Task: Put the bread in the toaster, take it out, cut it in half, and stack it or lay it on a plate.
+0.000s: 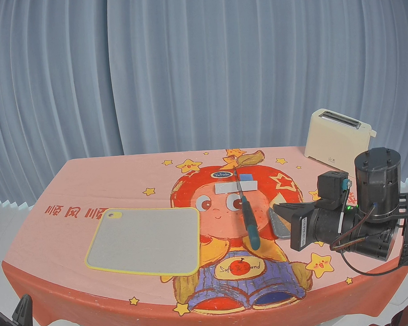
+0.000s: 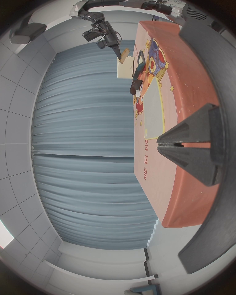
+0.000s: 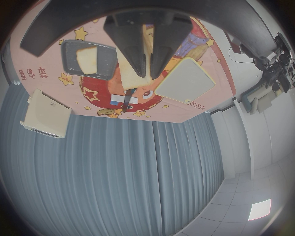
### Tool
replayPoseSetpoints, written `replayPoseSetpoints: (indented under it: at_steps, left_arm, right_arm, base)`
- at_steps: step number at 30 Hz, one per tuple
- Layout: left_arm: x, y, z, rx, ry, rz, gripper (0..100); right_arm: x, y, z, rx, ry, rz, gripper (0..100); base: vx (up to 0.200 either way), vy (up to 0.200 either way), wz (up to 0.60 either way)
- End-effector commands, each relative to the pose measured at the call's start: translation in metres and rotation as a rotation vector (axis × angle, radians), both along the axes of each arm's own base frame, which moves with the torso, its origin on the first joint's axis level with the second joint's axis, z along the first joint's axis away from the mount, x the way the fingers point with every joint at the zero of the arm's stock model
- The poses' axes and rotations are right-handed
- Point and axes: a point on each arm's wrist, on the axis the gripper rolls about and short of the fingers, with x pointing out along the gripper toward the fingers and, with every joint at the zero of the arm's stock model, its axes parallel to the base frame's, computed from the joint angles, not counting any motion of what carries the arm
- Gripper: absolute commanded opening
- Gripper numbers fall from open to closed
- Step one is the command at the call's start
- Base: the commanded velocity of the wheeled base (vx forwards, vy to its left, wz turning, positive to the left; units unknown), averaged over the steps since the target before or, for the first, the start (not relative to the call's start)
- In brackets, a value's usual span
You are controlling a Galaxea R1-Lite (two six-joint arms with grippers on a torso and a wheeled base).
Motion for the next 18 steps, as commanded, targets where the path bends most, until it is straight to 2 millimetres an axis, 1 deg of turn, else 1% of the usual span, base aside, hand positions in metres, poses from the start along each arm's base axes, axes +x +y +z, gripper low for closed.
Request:
replayPoseSetpoints:
  at_steps: [1, 12, 18]
  left_arm:
    - [0.0005, 0.0, -0.0051, 0.0, 0.007, 0.001, 0]
    - [0.0005, 0.0, -0.0051, 0.0, 0.007, 0.001, 0]
    - [0.0005, 0.0, -0.0051, -0.001, 0.007, 0.001, 0]
  right_arm:
    - [-0.0002, 0.0003, -0.0006, 0.0, 0.001, 0.002, 0]
    - [0.0001, 0.0007, -0.0015, -0.004, 0.004, 0.002, 0]
    - [0.0001, 0.0007, -0.0015, -0.004, 0.004, 0.002, 0]
  base:
    - [0.0, 0.0, 0.0]
    - [0.0, 0.0, 0.0]
    - [0.0, -0.2, 0.0]
